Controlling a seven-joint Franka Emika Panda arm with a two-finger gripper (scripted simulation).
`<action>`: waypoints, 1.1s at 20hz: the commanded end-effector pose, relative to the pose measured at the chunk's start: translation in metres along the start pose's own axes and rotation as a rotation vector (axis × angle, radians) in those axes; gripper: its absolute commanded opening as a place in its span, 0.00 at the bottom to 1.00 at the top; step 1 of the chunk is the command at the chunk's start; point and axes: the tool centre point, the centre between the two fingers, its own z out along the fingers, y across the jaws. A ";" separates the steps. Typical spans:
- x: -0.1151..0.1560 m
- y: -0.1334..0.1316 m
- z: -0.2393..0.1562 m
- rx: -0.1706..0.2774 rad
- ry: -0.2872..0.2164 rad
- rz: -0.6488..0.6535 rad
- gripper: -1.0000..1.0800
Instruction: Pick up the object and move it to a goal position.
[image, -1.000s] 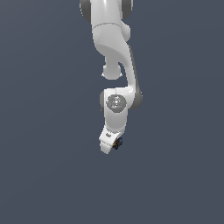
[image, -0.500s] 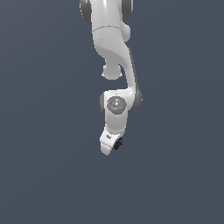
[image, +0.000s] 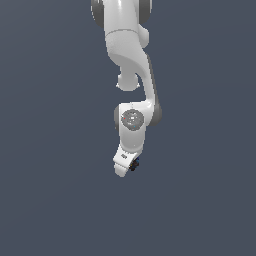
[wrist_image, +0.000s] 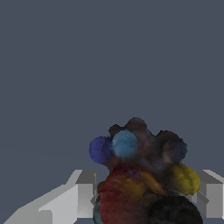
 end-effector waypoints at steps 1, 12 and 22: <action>-0.002 0.004 -0.006 -0.006 0.004 -0.005 0.00; -0.023 0.039 -0.075 -0.062 0.053 -0.080 0.00; -0.055 0.087 -0.179 -0.144 0.129 -0.193 0.00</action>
